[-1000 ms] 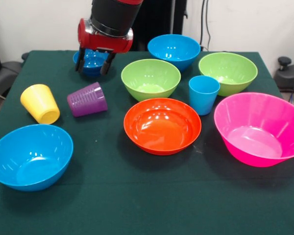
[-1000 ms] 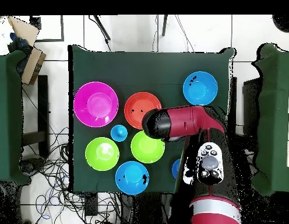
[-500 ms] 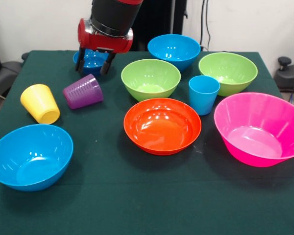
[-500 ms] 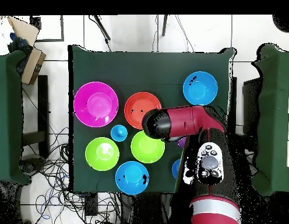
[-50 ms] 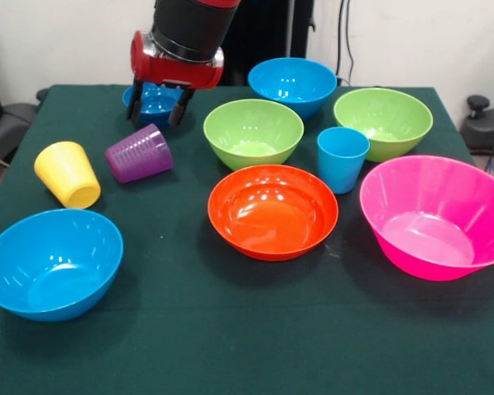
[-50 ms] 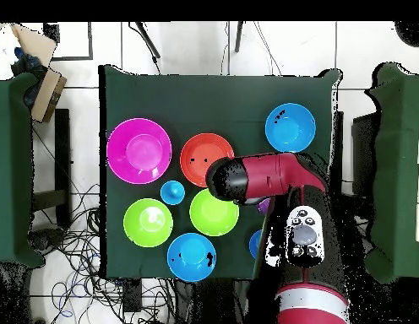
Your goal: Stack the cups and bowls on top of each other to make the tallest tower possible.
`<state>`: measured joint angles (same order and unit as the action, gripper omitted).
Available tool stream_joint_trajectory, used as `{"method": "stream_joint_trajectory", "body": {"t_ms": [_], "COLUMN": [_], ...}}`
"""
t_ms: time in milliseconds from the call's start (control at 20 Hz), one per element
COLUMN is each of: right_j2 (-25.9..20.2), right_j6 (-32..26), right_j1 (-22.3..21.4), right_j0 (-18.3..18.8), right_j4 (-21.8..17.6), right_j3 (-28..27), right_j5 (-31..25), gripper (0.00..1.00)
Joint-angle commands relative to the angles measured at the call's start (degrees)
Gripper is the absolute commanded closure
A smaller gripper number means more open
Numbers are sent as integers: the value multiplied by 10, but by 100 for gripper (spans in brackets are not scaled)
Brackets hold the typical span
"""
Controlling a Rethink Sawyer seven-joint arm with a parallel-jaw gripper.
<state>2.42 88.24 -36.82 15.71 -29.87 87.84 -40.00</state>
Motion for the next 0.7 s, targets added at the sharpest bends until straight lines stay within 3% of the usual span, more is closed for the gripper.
{"method": "stream_joint_trajectory", "body": {"t_ms": [50, 350, 700], "right_j2": [-39, -44, -82], "right_j6": [34, 33, 6], "right_j1": [31, 28, 33], "right_j0": [-4, 3, 42], "right_j4": [-7, 1, 26], "right_j3": [15, 20, 39], "right_j5": [34, 34, 47], "gripper": [0, 0, 0]}}
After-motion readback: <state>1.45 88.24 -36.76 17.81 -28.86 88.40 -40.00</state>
